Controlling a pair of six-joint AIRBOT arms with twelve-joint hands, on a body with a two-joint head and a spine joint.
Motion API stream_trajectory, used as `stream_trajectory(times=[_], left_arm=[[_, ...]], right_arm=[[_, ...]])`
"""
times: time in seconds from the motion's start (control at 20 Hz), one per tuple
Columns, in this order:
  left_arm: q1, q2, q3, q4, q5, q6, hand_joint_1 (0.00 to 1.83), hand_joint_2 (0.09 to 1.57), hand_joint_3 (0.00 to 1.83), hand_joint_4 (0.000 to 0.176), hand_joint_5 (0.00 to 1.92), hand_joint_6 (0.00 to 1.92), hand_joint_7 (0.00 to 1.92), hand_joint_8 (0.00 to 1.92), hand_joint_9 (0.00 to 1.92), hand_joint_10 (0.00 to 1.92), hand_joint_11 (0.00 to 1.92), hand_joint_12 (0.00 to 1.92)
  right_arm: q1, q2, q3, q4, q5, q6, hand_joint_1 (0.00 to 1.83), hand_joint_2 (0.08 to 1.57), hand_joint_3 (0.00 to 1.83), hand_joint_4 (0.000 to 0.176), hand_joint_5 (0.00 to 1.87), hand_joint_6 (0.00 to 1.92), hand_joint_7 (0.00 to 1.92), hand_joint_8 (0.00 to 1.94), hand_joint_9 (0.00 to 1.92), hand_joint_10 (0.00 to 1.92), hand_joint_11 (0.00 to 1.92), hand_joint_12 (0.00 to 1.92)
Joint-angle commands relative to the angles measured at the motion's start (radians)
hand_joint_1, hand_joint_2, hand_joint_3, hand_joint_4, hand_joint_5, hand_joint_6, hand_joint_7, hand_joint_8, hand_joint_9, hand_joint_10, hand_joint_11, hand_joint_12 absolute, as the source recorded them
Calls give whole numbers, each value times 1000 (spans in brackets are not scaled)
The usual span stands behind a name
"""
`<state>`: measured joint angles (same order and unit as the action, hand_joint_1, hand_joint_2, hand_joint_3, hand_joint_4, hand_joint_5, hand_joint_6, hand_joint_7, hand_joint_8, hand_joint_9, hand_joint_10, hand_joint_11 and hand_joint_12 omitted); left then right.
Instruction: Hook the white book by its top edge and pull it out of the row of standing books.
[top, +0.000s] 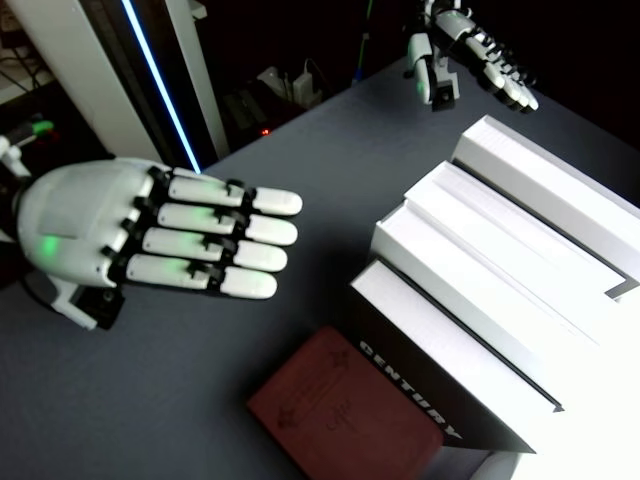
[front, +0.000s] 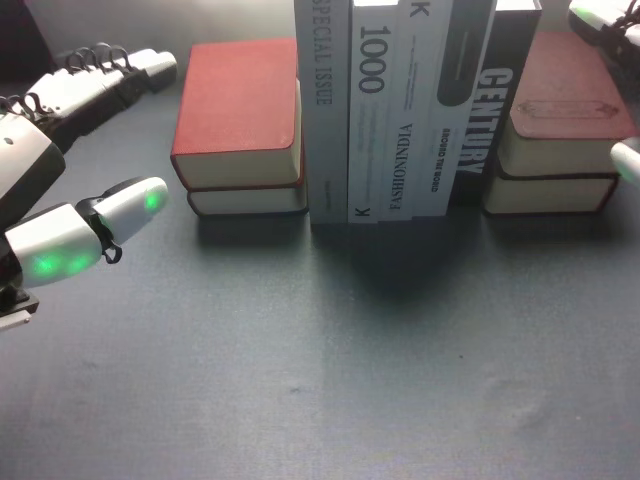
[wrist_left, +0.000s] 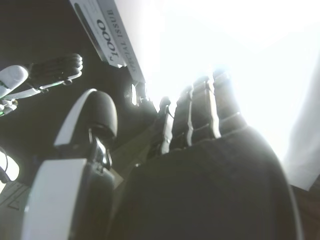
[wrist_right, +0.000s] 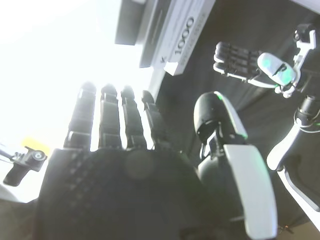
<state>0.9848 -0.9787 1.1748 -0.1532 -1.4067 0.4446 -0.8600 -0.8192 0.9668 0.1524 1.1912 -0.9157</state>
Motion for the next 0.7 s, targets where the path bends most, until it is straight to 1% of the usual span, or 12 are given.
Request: stream_trajectory(times=[0.0, 0.05, 0.1, 0.2, 0.25, 0.3, 0.4, 0.45, 0.5, 0.55, 0.6, 0.65], left_arm=[[-6, 11, -1, -16, -131, -7, 410, 1397, 3, 0, 219, 4, 162, 3, 138, 43, 0, 822], [-6, 9, 0, -16, -130, -7, 427, 1399, 1, 0, 221, 2, 168, 2, 147, 29, 0, 861], [-6, 8, 1, -16, -128, -7, 424, 1399, 1, 0, 223, 1, 170, 1, 142, 17, 0, 844], [-7, 3, 4, -18, -128, -7, 378, 1403, 1, 0, 215, 0, 151, 1, 122, 2, 0, 710], [-7, 5, 2, -18, -128, -7, 370, 1406, 1, 0, 211, 0, 141, 1, 112, 1, 0, 678], [-4, 10, -2, -18, -128, -9, 374, 1408, 2, 0, 214, 2, 150, 5, 115, 3, 0, 670], [-3, 6, 2, -18, -120, -11, 427, 1408, 0, 0, 239, 4, 199, 6, 168, 12, 0, 825], [-3, 3, 5, -18, -116, -11, 379, 1408, 1, 0, 235, 1, 198, 3, 177, 13, 0, 843], [-3, 3, 5, -17, -114, -11, 372, 1406, 0, 0, 233, 0, 178, 0, 160, 5, 0, 845], [-1, 5, 5, -16, -115, -10, 388, 1406, 0, 0, 240, 2, 169, 0, 156, 3, 0, 846], [2, 6, 5, -16, -118, -10, 389, 1402, 0, 0, 241, 1, 159, 0, 148, 1, 0, 827], [4, 12, 1, -18, -118, -11, 363, 1411, 3, 0, 237, 1, 152, 1, 143, 0, 0, 816]], right_arm=[[16, -1, 5, 4, 123, 5, 554, 1455, 13, 0, 0, 0, 0, 0, 0, 0, 0, 3], [16, -2, 5, 4, 123, 5, 551, 1455, 11, 0, 0, 0, 0, 0, 0, 0, 0, 0], [16, -3, 5, 4, 121, 5, 548, 1453, 9, 0, 0, 0, 0, 0, 0, 0, 0, 0], [17, -4, 9, 2, 111, 5, 534, 1450, 6, 0, 0, 0, 0, 0, 0, 0, 0, 0], [24, -5, 11, -2, 105, 5, 504, 1456, 7, 0, 0, 0, 0, 0, 0, 0, 0, 0], [42, -11, 16, -13, 91, 5, 487, 1463, 8, 0, 0, 0, 0, 0, 0, 0, 0, 0], [84, -22, 29, -30, 56, 5, 469, 1472, 9, 0, 0, 0, 0, 0, 0, 0, 0, 0], [102, -30, 39, -34, 41, 3, 396, 1470, 7, 3, 0, 0, 0, 0, 0, 0, 0, 0], [123, -39, 48, -36, 28, -3, 379, 1461, 3, 0, 0, 0, 0, 0, 0, 0, 0, 0], [157, -47, 57, -41, 9, -19, 303, 1449, 0, 0, 0, 0, 0, 0, 0, 0, 0, 0], [180, -52, 60, -42, -3, -36, 280, 1452, 0, 0, 0, 0, 0, 0, 0, 0, 0, 0], [212, -63, 65, -42, -14, -58, 308, 1448, 0, 0, 0, 0, 0, 0, 0, 0, 0, 0]])
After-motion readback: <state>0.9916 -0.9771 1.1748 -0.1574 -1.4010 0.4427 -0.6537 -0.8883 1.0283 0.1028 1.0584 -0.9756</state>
